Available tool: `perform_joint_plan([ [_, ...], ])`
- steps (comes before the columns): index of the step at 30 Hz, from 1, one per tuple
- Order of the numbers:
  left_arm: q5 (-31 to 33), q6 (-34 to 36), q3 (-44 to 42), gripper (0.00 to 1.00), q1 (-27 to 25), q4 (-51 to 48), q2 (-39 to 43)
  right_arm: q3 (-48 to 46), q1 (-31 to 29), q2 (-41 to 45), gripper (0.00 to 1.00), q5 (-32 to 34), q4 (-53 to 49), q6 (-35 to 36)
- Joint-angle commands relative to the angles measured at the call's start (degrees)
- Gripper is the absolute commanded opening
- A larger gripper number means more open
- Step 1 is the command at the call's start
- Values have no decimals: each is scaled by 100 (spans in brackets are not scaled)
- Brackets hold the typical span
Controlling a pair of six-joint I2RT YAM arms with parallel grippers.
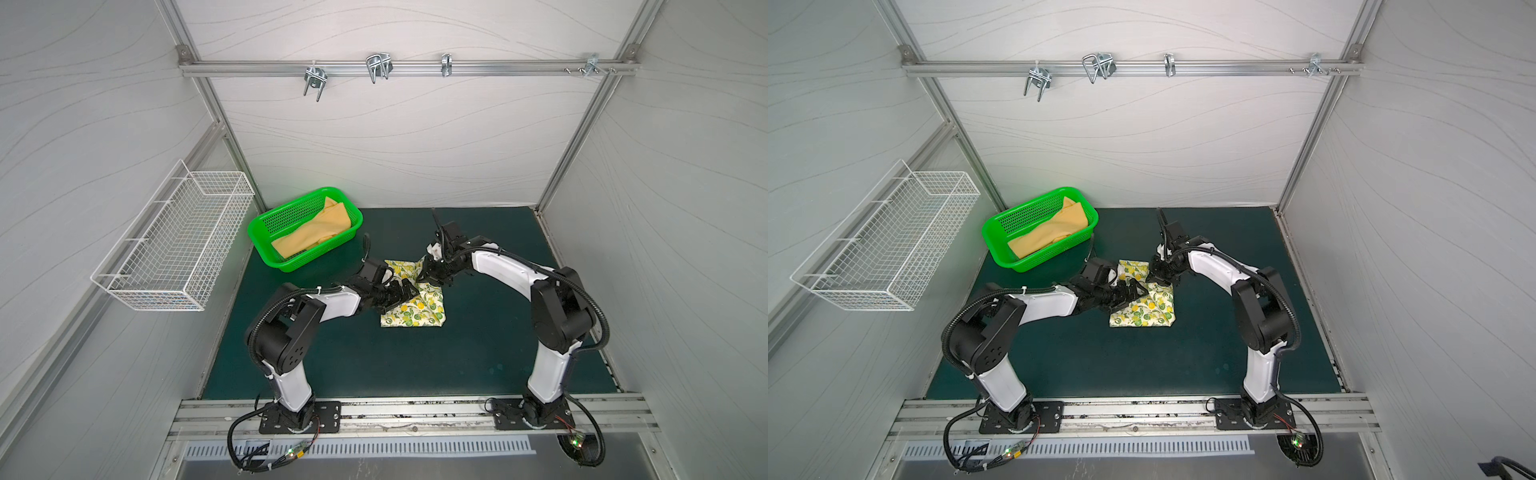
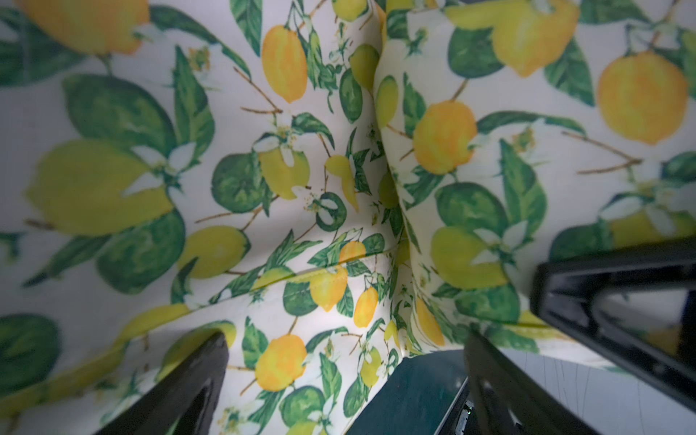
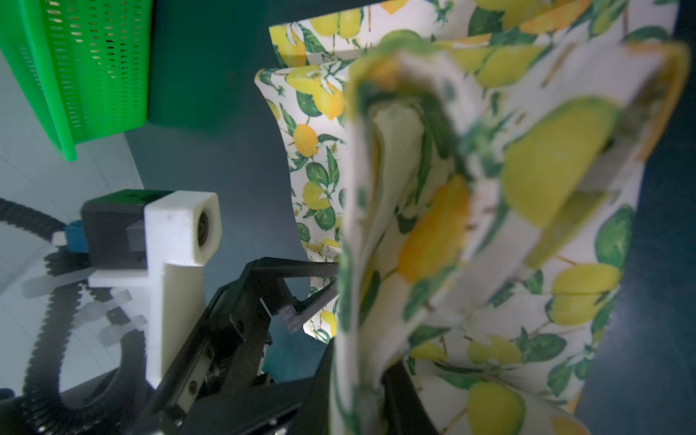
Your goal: Fold and stack the skirts
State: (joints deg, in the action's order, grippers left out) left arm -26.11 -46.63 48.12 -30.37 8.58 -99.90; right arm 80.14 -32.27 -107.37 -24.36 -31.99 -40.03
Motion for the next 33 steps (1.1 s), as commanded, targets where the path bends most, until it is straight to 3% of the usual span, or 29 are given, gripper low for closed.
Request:
perform_joint_plan([
  [1, 113, 102, -48, 98, 14, -191, -243, 184, -49, -207, 21, -355, 295, -391],
  [8, 94, 110, -141, 98, 14, -71, -188, 130, -47, -474, 24, -722, 733, -848],
  [22, 59, 137, -232, 98, 14, -66, -18, -726, -50, -938, 57, -1609, 2960, -2452],
  [24, 73, 137, -254, 98, 14, -89, 23, -868, -49, -944, 70, -1661, 3461, -2777],
  [25, 84, 149, -263, 98, 14, -97, 53, -902, -45, -948, 96, -1677, 3619, -2900],
  [26, 97, 156, -268, 98, 14, -115, 78, -870, -55, -930, 99, -1709, 3712, -2973],
  [33, 112, 157, -312, 98, 14, -137, 136, -212, -71, -566, 99, -1629, 3244, -2889],
])
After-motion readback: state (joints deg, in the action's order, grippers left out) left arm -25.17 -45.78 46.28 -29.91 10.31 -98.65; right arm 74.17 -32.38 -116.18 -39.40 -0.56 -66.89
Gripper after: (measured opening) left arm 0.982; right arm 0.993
